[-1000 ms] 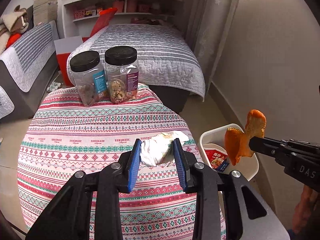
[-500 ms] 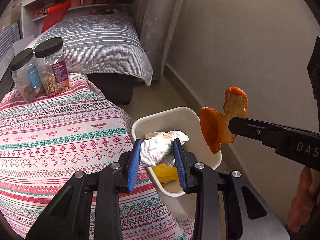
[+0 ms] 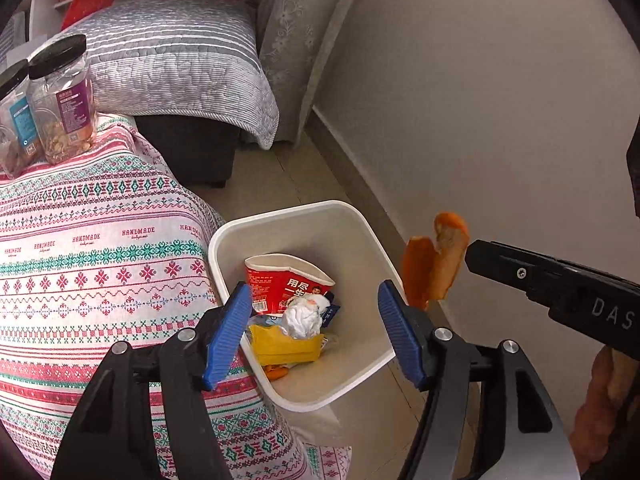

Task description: Collect trash

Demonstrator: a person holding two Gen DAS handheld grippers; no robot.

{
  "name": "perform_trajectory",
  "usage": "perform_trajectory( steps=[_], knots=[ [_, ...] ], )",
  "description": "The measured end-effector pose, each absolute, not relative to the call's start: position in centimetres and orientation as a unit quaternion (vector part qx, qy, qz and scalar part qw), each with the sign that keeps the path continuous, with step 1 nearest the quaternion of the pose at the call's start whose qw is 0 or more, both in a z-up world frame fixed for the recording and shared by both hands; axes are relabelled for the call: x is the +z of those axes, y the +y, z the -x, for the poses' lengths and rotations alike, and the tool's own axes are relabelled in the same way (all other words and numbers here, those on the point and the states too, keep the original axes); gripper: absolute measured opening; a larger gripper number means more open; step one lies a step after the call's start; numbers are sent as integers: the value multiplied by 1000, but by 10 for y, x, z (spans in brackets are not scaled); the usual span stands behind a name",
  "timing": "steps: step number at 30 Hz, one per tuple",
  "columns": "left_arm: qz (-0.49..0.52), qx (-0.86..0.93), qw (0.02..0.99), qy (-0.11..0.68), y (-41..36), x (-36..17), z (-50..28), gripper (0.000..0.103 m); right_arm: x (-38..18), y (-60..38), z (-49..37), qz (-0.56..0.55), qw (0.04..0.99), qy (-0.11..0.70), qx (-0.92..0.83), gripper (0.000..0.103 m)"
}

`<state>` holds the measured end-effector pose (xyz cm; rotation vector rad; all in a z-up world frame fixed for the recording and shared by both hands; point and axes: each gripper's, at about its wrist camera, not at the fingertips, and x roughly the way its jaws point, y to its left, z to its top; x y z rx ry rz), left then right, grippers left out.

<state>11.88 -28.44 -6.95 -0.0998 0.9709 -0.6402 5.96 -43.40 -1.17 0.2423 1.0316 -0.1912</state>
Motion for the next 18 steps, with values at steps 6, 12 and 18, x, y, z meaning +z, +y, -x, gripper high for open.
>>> perform_trajectory(
  steps=[6,12,18],
  knots=[
    [51,-283,841,459,-269,-62,-120,65,-6,-424,-57,-106,866,482,-85,42],
    [14,-252,864,436,-247,-38,-103,70,11,-395,-53,-73,885,454,-69,51],
    [-20,-200,896,396,-201,-6,-81,79,33,-359,-49,-38,903,424,-54,62]
  ],
)
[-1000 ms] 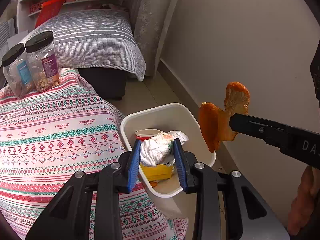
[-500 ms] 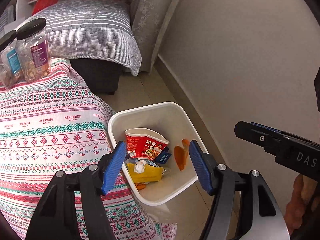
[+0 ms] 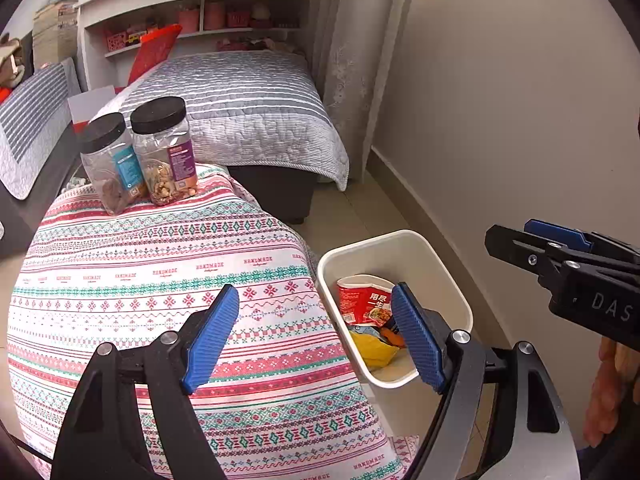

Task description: Collect trash

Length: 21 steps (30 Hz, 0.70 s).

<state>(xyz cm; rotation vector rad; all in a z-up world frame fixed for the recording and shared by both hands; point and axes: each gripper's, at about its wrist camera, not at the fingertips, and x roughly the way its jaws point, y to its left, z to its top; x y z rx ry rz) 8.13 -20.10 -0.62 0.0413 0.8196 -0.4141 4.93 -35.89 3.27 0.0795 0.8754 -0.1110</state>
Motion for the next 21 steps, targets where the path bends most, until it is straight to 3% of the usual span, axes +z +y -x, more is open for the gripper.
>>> perform_trajectory(
  steps=[2,10,21],
  knots=[
    [-31,-174,906,384,-181,0,-74,83,42,-341,-46,-17,912,408,-46,68],
    [0,-116,924,363,-95,17,-33,85,67,-278,-12,14,936,349,-42,75],
    [22,-125,931,343,-52,31,47,90,50,-216,87,54,954,289,-65,86]
  ],
)
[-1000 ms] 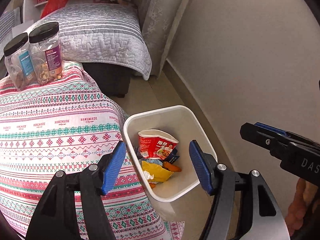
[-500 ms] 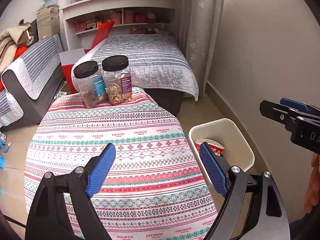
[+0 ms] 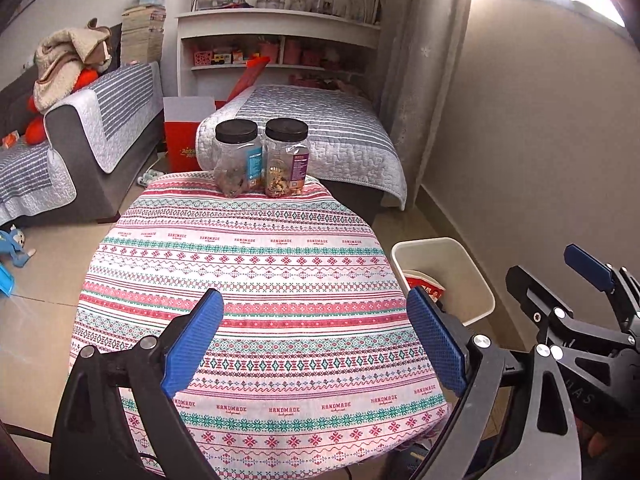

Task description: Collect trash

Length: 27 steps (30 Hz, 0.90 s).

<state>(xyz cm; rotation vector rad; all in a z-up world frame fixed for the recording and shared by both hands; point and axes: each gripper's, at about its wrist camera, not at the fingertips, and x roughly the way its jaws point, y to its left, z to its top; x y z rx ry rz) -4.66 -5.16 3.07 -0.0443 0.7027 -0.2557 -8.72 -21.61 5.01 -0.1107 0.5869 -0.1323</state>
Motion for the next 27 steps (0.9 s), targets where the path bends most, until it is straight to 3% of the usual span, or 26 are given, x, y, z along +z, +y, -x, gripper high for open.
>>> perform_trajectory(
  steps=[7,13,27],
  knots=[
    [5,-119,935,334,-47,22,77,93,33,-216,126,31,955,279,-97,96],
    [-38,-105,947,302,-53,11,87,95,6,-212,128,38,946,308,-98,96],
    [-18,-101,932,347,-59,-6,58,96,-12,-230,113,12,930,333,-158,96]
  ],
)
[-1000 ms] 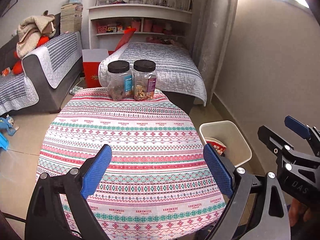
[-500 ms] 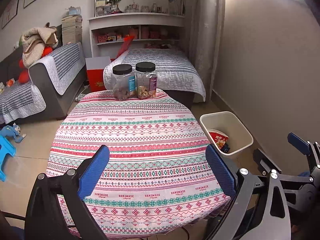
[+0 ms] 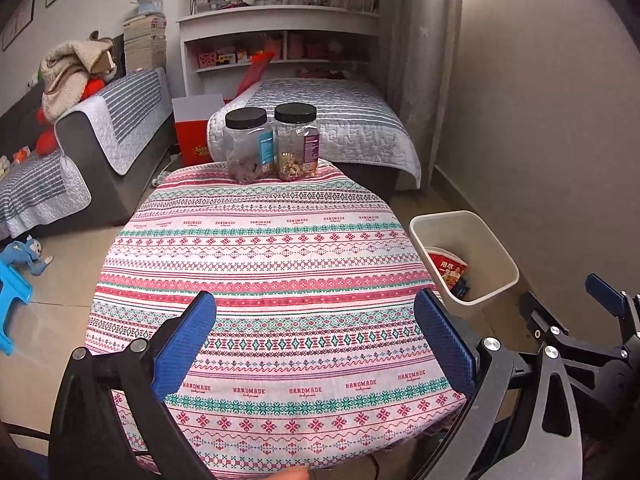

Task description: Collect trash

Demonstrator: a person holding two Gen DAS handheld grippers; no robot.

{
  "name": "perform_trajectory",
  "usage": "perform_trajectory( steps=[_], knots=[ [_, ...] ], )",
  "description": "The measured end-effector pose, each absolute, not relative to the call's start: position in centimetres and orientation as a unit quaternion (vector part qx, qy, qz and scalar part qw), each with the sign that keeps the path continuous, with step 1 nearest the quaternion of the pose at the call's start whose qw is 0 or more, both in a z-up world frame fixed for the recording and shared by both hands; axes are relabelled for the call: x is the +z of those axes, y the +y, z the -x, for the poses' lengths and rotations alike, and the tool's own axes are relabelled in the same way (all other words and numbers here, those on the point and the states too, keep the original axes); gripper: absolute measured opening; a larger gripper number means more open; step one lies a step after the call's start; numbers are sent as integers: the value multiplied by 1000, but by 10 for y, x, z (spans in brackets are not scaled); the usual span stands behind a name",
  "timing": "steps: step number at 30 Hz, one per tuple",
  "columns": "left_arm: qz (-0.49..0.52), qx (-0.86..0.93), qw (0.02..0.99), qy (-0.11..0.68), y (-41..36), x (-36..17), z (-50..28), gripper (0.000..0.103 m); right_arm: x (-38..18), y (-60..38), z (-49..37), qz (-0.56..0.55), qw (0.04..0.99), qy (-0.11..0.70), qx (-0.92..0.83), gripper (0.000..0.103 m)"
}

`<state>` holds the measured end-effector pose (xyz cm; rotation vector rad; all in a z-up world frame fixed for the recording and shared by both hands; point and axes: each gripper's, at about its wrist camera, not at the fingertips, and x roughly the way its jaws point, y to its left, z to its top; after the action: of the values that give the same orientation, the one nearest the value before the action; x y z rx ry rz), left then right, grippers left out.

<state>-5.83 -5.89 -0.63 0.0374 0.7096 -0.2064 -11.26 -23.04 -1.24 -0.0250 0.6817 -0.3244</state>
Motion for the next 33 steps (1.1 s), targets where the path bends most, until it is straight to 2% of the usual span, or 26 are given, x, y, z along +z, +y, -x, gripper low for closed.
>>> perform_trajectory(
  steps=[33],
  knots=[
    [-20,-121,918,377,-77,-19,48,96,-16,-255,108,9,919,337,-205,96]
  ],
)
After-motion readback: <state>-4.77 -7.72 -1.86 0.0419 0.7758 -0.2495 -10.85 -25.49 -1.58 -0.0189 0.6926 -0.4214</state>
